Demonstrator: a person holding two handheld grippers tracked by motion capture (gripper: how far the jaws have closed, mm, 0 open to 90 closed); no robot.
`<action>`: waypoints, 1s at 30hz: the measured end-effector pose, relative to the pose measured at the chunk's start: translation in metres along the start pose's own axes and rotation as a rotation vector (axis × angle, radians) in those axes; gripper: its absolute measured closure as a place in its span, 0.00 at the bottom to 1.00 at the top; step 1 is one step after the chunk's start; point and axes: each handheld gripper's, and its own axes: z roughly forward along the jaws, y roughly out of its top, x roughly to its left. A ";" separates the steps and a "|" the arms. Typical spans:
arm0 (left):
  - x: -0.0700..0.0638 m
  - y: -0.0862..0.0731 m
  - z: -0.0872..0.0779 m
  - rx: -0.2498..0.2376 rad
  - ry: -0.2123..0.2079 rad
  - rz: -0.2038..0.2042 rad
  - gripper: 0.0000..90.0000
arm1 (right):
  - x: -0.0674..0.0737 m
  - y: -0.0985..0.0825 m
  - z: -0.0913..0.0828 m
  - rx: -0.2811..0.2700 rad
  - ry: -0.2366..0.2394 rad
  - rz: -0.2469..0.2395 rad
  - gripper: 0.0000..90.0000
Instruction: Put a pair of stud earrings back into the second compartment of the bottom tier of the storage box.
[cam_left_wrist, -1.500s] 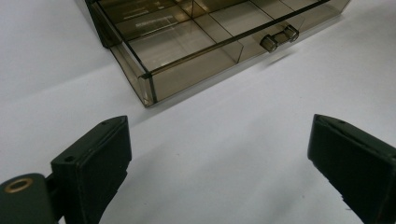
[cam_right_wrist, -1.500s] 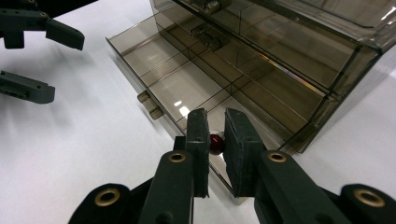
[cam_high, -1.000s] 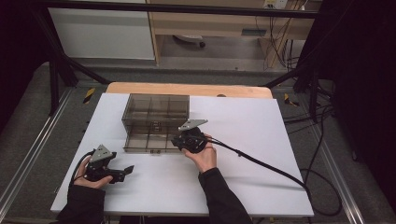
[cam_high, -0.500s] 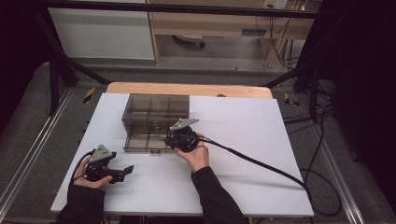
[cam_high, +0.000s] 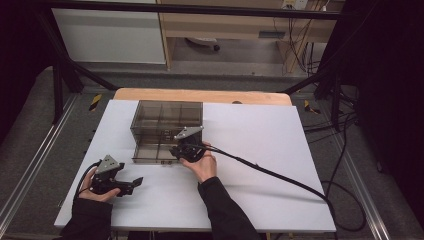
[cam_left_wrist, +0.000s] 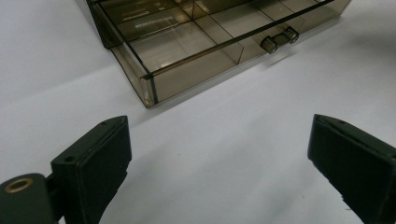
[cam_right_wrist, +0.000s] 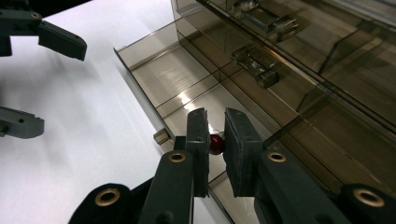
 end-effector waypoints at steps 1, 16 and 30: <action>0.000 0.000 0.000 -0.002 0.000 -0.003 0.07 | 0.000 0.000 0.001 0.002 0.002 0.000 0.90; 0.000 0.000 0.000 -0.002 -0.002 -0.001 0.07 | -0.001 -0.005 0.019 0.046 -0.013 -0.003 0.90; 0.000 0.000 0.000 -0.004 -0.002 -0.001 0.07 | 0.001 0.000 0.009 0.011 -0.033 -0.014 0.73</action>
